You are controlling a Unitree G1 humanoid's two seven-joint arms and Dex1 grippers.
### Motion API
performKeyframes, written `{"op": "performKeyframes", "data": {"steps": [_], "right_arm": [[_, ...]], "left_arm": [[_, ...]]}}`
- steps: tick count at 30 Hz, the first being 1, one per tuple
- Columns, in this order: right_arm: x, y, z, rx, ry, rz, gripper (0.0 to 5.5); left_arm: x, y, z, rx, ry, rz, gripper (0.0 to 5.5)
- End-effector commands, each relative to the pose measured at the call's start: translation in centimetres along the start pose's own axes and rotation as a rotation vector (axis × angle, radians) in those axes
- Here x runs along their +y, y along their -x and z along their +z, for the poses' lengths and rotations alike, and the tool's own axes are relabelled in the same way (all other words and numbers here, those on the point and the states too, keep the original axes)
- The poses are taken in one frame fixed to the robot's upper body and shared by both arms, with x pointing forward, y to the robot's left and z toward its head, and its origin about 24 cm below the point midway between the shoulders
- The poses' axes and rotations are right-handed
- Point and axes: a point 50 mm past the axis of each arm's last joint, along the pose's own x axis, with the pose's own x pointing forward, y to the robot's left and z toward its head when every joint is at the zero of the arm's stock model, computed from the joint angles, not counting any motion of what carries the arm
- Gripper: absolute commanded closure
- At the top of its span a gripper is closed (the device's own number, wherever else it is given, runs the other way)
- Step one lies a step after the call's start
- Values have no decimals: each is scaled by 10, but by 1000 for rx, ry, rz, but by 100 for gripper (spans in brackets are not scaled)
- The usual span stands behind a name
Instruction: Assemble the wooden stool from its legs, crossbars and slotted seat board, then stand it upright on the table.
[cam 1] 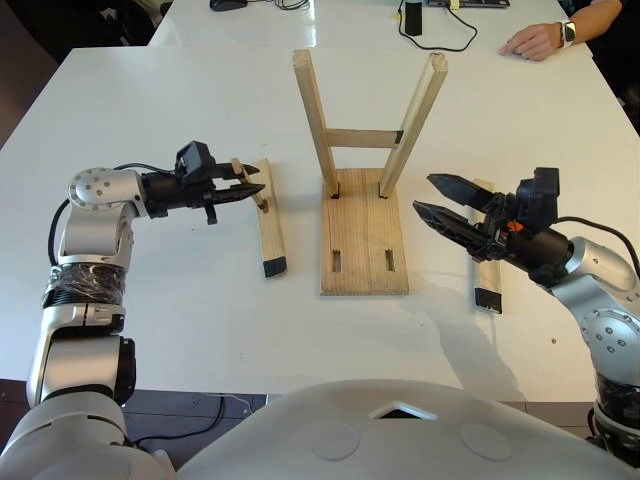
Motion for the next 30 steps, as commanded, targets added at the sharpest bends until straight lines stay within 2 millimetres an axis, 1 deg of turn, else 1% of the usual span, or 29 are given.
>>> {"op": "performKeyframes", "data": {"steps": [1, 5, 11, 15, 18, 22, 25, 30], "right_arm": [[-1, 0, 0, 8, 8, -7, 282], [-2, 1, 1, 10, 8, -6, 282], [-2, 1, 0, 12, 9, -17, 282], [-2, 0, -3, 13, 7, -25, 282], [-2, -1, -5, 17, 6, -27, 282], [-4, -1, -6, 25, 11, -26, 282], [-6, -1, -7, 40, 15, -25, 282], [-8, -1, -8, 55, 18, -20, 282]], "left_arm": [[-12, -11, -9, 13, 9, -85, 421], [-18, -11, -13, 24, 18, -114, 421], [-27, -5, -26, 142, 30, -216, 421], [-34, -13, -32, 192, 18, -253, 421], [-39, -19, -34, 191, 59, -280, 421], [-42, -23, -40, 197, 142, -309, 421], [-42, -25, -44, 189, 203, -298, 421], [-43, -26, -53, 191, 234, -267, 421]]}}
